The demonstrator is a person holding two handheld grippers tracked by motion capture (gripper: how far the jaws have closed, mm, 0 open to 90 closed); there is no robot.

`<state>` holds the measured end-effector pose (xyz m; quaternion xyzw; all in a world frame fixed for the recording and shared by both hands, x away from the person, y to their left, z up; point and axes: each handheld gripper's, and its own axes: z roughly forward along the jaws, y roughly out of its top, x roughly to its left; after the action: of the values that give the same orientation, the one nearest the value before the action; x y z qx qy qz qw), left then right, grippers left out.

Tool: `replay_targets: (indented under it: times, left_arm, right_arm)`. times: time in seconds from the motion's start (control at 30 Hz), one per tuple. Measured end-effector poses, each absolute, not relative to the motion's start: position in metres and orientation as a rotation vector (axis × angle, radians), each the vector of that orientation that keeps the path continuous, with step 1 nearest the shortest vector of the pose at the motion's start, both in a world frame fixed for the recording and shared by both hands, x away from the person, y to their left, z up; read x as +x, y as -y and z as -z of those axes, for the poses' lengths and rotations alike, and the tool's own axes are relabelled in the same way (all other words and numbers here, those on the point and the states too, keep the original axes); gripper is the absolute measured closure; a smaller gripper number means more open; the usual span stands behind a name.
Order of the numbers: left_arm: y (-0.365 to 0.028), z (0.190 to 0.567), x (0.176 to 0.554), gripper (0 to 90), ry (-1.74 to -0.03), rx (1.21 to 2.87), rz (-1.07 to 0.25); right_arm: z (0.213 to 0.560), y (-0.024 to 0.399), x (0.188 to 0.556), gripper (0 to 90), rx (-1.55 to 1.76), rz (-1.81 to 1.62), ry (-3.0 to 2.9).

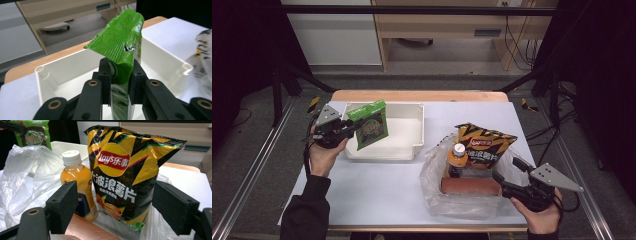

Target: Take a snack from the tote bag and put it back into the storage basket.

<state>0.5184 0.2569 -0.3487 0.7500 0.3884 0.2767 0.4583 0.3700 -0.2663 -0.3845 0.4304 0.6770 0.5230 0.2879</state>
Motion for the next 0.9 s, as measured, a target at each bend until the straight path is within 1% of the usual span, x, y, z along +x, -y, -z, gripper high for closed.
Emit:
replay_targets:
  times: [0.27,0.43,0.63,0.9]
  left_arm:
    - [-0.264,0.356,0.539,75.0,-0.998,1.850,-0.692]
    - [-0.272,0.367,0.558,75.0,-1.040,1.857,-0.699]
    - [-0.271,0.377,0.576,74.9,-1.078,1.879,-0.723]
    - [-0.274,0.391,0.594,74.7,-1.138,1.865,-0.732]
  right_arm:
    - [0.386,0.268,0.371,21.2,1.153,-1.394,-1.805]
    - [0.388,0.268,0.372,21.1,1.154,-1.393,-1.809]
    - [0.389,0.268,0.373,21.0,1.162,-1.389,-1.810]
    - [0.390,0.268,0.374,20.9,1.159,-1.388,-1.813]
